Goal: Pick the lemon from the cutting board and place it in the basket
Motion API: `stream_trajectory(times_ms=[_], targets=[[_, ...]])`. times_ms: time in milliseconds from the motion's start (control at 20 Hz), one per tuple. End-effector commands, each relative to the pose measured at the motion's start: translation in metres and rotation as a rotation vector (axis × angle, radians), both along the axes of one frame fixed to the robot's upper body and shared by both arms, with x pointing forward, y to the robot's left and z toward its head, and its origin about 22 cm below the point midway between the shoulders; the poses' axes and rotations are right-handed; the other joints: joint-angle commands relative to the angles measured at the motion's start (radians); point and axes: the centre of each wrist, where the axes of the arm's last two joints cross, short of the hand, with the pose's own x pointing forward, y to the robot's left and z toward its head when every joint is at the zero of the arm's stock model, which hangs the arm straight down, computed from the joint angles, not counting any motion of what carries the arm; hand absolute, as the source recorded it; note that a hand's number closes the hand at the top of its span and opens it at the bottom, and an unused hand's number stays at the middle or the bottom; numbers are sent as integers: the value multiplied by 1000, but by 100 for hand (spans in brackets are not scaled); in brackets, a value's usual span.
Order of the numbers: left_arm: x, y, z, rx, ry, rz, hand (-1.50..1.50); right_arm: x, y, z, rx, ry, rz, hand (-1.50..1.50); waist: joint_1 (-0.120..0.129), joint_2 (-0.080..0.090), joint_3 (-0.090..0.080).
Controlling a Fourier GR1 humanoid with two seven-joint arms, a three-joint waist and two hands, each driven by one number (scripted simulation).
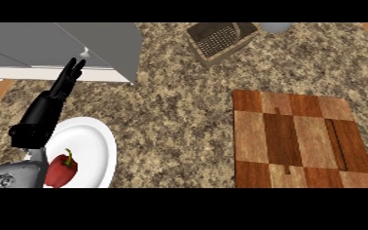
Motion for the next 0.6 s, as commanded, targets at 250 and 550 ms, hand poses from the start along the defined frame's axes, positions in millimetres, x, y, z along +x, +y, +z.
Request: stream_trajectory(times_ms=[250,550], targets=[[12,-19,14,-2,-65,-23,0,10,44,-27,-215,123,94,150,-29,-1,1],[9,-12,13,-15,-65,-20,0,5,58,-21,-432,-41,-7,150,-28,-1,1]])
